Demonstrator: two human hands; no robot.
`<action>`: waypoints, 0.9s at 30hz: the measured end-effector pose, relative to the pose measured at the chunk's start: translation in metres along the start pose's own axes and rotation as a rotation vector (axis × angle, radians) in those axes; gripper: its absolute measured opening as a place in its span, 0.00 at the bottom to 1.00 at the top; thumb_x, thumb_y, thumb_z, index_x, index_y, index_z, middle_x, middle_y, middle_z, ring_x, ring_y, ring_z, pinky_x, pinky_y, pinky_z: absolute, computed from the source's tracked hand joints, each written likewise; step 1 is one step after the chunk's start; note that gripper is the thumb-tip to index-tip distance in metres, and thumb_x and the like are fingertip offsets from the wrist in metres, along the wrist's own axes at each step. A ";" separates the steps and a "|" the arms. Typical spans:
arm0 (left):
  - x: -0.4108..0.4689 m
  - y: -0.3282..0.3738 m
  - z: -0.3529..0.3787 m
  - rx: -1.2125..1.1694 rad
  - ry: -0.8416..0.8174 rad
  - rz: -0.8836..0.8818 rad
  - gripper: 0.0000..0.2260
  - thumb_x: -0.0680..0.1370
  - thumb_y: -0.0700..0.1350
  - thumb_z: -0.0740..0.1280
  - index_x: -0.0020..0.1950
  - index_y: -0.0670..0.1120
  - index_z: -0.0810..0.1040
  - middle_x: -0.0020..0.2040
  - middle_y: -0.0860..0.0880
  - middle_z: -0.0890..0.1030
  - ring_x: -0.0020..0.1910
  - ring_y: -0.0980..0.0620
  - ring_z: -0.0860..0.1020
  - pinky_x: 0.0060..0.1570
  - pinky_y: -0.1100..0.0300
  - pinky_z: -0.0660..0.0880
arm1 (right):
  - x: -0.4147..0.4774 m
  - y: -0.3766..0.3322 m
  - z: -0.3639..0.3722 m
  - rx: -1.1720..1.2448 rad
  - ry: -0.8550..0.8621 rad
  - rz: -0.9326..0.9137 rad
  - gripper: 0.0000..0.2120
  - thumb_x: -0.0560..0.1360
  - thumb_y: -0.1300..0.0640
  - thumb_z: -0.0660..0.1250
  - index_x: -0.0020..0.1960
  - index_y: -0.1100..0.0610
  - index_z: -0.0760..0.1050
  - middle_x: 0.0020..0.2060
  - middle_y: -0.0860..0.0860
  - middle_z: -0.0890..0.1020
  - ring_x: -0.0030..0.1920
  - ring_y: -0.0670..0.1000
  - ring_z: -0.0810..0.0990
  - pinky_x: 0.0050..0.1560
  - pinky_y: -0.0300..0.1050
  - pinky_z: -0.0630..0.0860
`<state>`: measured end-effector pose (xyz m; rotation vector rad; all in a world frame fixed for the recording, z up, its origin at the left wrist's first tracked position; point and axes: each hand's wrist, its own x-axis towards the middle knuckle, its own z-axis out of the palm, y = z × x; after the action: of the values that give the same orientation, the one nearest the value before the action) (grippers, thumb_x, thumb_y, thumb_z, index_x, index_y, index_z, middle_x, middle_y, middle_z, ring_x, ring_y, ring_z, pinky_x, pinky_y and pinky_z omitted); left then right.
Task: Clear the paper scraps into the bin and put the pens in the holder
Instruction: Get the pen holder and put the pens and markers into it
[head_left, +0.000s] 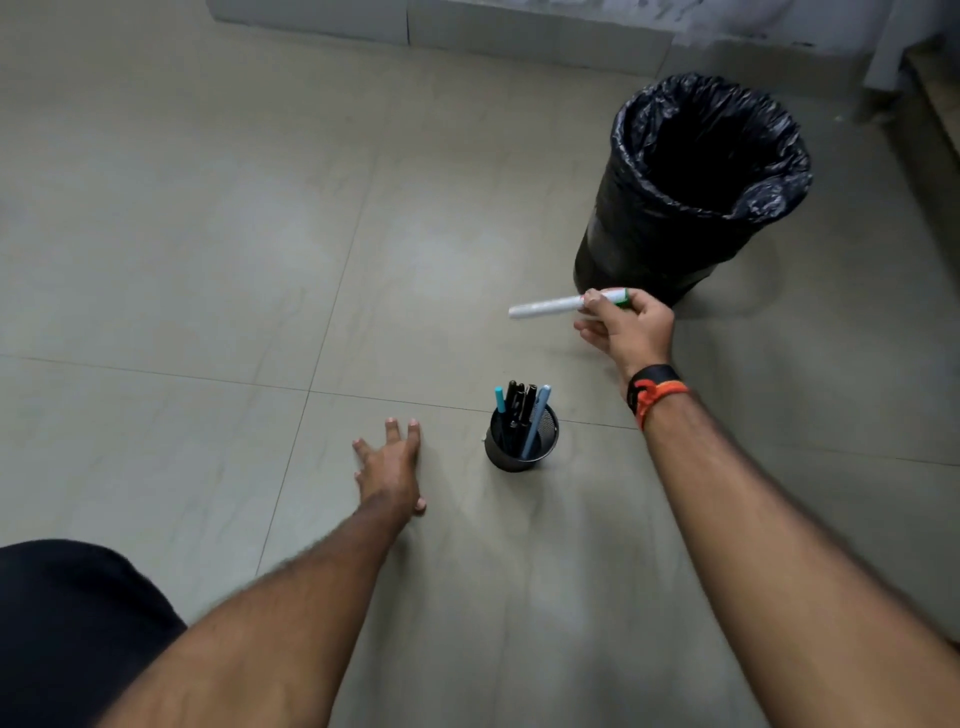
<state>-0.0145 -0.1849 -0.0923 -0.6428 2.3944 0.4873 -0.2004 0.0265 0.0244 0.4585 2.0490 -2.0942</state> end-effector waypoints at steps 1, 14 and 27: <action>-0.001 0.000 -0.001 -0.001 -0.003 0.000 0.50 0.68 0.37 0.76 0.79 0.55 0.47 0.80 0.50 0.45 0.75 0.30 0.45 0.66 0.39 0.70 | -0.011 0.001 -0.004 -0.034 0.008 -0.011 0.05 0.73 0.62 0.72 0.44 0.59 0.76 0.36 0.57 0.83 0.27 0.47 0.81 0.33 0.39 0.80; -0.011 0.033 0.010 -0.183 0.176 0.158 0.51 0.62 0.57 0.80 0.77 0.45 0.56 0.75 0.44 0.60 0.73 0.42 0.59 0.72 0.52 0.61 | -0.086 0.068 -0.016 -0.979 -0.135 -0.162 0.11 0.68 0.50 0.74 0.37 0.55 0.76 0.32 0.48 0.79 0.38 0.53 0.77 0.37 0.40 0.67; -0.018 0.075 0.002 -0.571 0.184 0.337 0.38 0.62 0.48 0.80 0.69 0.52 0.68 0.66 0.52 0.75 0.61 0.51 0.74 0.58 0.59 0.71 | -0.084 0.111 -0.045 -0.600 -0.157 0.203 0.27 0.66 0.69 0.70 0.64 0.56 0.73 0.57 0.54 0.77 0.46 0.53 0.78 0.47 0.50 0.79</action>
<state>-0.0422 -0.1174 -0.0689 -0.5311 2.5527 1.3386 -0.0798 0.0593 -0.0518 0.3658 2.2769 -1.2696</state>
